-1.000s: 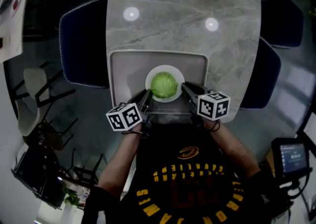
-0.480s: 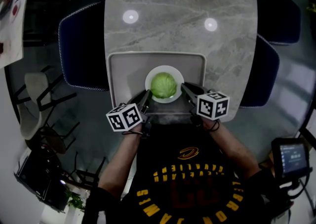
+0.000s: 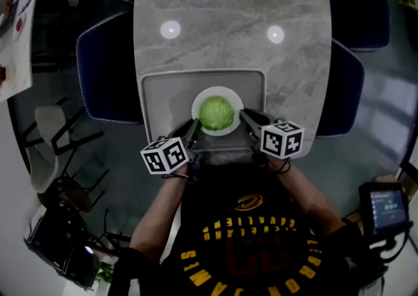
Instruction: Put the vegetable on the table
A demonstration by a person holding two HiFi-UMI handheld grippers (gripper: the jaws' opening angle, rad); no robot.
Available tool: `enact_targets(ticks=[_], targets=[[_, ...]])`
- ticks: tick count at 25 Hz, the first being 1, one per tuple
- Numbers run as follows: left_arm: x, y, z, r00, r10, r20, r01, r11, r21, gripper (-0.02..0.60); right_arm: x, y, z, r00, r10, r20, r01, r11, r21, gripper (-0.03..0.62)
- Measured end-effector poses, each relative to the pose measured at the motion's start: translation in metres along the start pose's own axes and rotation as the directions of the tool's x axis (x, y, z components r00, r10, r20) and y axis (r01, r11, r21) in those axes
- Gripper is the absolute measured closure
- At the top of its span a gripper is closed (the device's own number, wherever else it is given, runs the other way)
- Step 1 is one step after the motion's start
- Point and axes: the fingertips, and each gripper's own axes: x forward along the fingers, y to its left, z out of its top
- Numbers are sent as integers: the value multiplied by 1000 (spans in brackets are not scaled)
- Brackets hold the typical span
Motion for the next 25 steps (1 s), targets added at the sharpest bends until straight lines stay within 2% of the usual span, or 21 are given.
enact_targets(ticks=[11,25], targets=[[-13,-31,0,998,-43,-38,45,997,61,541,-33,4,-5,996,-37,78,31,997,69,553],[11,-76,-17,988,-112,-110,126,984,126,545,-77,-29,-13,980,-86,178,57,985,160,553]])
